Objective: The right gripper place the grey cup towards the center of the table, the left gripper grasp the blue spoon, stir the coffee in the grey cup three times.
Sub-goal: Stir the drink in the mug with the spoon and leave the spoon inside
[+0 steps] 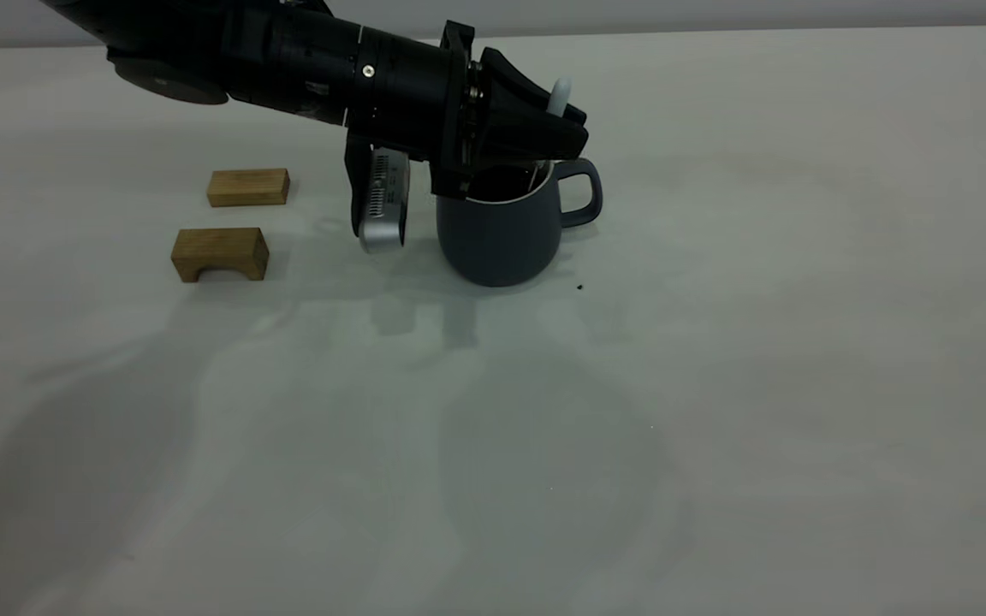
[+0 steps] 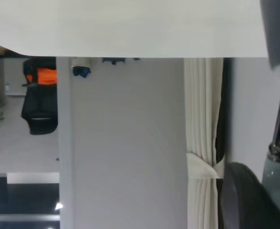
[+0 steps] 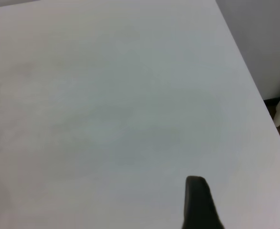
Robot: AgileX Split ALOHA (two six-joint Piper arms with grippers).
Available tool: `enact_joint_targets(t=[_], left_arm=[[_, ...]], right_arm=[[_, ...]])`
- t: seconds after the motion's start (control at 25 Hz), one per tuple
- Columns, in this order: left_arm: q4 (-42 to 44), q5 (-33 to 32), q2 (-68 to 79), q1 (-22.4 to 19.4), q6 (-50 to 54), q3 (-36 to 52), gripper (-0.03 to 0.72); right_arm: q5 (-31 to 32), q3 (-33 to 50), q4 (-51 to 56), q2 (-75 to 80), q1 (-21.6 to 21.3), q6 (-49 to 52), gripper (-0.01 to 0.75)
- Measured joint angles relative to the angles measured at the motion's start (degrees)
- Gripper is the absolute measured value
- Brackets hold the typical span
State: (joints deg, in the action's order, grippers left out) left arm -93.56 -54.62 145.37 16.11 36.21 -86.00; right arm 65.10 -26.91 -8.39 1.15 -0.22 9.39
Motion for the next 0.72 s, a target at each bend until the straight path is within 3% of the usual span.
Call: enact_joint_targets(t=[0.28, 0.72], left_arm=[[0.0, -2.2, 0.0, -4.1, 0.0, 0.0, 0.126], [-5.6, 2.4, 1.5, -1.4, 0.0, -1.3, 0.126]], right_arm=[[0.0, 0.0, 0.0, 0.0, 0.0, 0.0, 0.51], [0.0, 0.0, 0.0, 0.0, 0.0, 0.0, 0.51]])
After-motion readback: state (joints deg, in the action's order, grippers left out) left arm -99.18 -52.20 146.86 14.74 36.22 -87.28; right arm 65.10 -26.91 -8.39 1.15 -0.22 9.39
